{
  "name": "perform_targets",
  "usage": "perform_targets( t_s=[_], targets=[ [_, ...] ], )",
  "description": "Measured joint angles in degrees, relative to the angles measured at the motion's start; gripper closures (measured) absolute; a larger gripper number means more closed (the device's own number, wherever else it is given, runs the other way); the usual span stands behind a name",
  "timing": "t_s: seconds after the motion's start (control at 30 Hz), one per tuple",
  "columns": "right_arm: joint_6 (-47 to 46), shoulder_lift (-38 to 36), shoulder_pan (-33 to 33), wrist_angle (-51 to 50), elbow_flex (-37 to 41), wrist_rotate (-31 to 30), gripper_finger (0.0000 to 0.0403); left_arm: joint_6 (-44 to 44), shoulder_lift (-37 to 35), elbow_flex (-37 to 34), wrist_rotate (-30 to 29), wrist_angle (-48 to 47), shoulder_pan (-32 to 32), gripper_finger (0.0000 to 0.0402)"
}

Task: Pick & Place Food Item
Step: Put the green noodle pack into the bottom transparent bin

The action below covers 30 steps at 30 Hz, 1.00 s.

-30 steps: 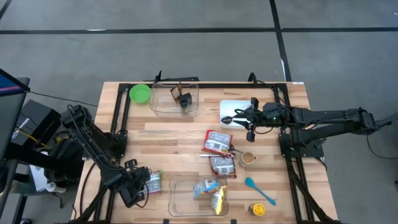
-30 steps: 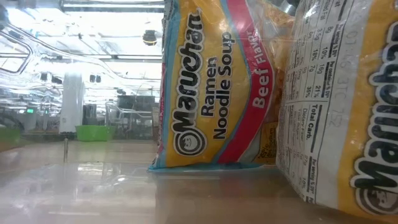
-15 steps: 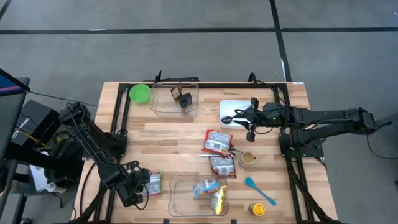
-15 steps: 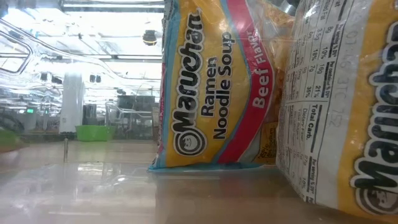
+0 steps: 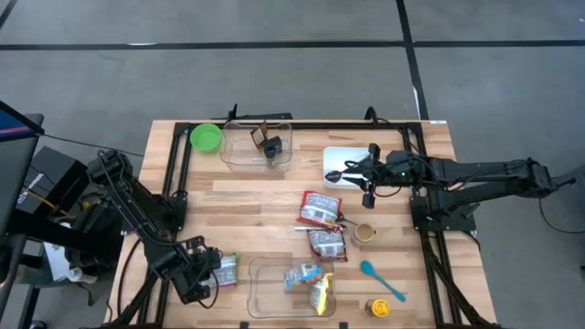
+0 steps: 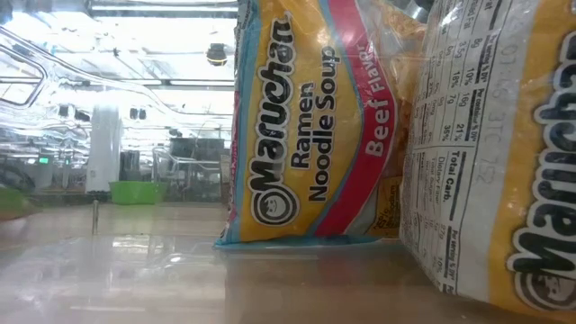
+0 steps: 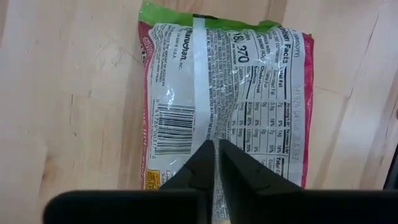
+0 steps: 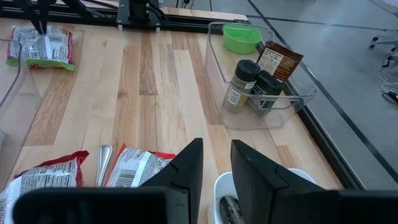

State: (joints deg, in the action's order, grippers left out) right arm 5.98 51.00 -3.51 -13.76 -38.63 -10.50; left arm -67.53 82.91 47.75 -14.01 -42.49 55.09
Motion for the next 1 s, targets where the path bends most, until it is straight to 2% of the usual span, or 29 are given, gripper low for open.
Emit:
perform_targets(
  t_s=[0.1,0.3,0.4,0.5,0.8,1.0],
  targets=[
    [0.0,0.0,0.0,0.0,0.0,0.0,0.0326,0.0,0.0,0.0,2.4,-0.7,0.0,0.0352],
    [0.0,0.0,0.0,0.0,0.0,0.0,0.0326,-3.3,0.0,0.0,12.1,-3.5,0.0,0.029],
    [0.0,0.0,0.0,-0.3,0.0,0.0,0.0326,-5.5,0.0,0.0,16.4,-3.5,0.0,0.0271],
    [0.0,0.0,0.0,-0.7,0.0,0.0,0.0326,-6.4,0.0,0.0,18.1,-3.5,0.2,0.026],
    [0.0,0.0,0.0,-0.8,0.0,0.0,0.0326,-6.3,0.0,0.0,18.2,-4.6,1.9,0.0263],
    [0.0,0.0,0.0,-0.8,0.0,0.0,0.0326,-7.8,0.0,0.0,12.6,-5.7,3.7,0.0249]
  ],
)
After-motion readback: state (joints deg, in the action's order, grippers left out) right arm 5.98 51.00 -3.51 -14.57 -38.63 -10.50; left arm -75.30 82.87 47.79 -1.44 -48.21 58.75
